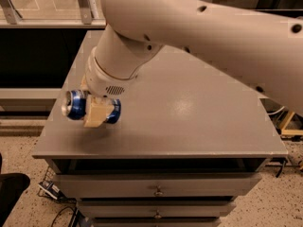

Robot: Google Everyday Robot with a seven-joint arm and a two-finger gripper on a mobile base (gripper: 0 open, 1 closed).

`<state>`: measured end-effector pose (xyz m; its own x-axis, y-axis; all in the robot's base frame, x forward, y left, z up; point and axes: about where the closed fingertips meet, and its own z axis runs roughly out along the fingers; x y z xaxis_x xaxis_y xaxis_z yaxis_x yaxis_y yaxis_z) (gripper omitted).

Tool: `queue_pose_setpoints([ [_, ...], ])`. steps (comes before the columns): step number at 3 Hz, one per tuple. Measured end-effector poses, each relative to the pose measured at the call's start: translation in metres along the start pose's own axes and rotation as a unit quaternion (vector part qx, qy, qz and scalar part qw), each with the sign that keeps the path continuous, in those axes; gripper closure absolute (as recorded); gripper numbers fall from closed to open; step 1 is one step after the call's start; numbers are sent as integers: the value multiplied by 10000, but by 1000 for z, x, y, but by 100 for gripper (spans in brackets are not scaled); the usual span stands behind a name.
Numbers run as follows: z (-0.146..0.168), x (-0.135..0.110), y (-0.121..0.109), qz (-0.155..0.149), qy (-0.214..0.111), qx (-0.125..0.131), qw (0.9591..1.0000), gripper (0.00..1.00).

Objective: Knock pepsi can over

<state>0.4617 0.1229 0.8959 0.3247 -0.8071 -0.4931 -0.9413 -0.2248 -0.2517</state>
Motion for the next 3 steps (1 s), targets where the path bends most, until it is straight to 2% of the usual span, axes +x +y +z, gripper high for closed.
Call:
queue_pose_setpoints([
  [1, 14, 20, 3, -324, 783, -207, 9962, 100],
  [2, 28, 36, 2, -476, 1403, -304, 9885, 100],
  [3, 46, 46, 0, -478, 1693, -374, 9837, 100],
])
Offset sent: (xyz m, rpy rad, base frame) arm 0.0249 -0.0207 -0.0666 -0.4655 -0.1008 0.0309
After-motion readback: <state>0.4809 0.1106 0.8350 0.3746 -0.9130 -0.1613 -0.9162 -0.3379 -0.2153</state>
